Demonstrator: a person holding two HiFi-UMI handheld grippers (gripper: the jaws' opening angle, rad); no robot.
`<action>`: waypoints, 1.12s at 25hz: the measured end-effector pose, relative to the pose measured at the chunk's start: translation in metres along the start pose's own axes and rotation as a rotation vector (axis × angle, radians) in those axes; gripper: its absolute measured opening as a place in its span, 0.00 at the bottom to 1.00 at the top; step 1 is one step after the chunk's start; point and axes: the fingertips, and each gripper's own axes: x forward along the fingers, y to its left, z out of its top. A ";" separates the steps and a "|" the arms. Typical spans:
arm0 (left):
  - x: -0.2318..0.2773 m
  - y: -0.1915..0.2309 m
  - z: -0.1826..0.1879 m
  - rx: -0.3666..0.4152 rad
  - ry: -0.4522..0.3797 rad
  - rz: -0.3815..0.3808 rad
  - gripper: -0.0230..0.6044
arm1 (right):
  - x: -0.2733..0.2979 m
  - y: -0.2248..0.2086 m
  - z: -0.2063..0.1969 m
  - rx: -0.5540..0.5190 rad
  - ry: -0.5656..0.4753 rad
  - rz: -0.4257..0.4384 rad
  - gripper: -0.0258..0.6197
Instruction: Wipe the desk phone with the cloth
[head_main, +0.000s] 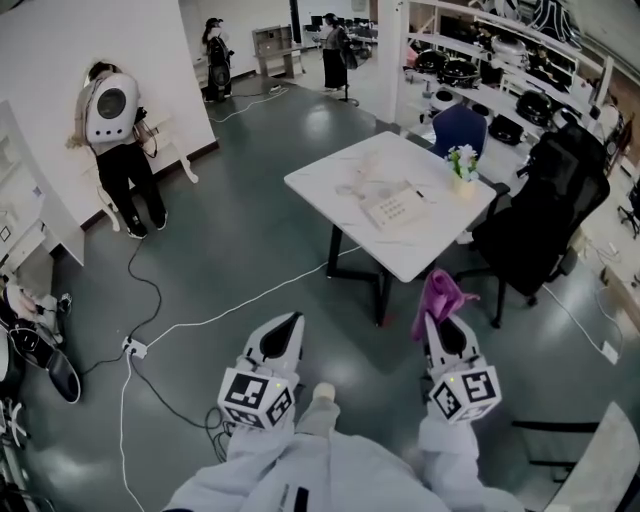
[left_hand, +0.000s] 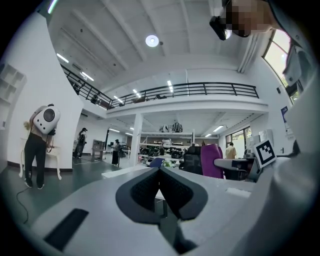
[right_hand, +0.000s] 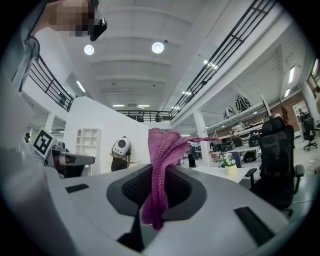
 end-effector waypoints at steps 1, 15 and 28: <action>0.007 0.006 -0.001 -0.001 -0.001 0.002 0.03 | 0.008 -0.003 -0.001 0.002 -0.002 -0.001 0.10; 0.127 0.086 -0.005 -0.024 0.039 -0.076 0.03 | 0.130 -0.042 -0.020 0.032 0.038 -0.063 0.10; 0.226 0.135 -0.003 -0.024 0.041 -0.191 0.03 | 0.212 -0.080 -0.029 0.037 0.039 -0.160 0.10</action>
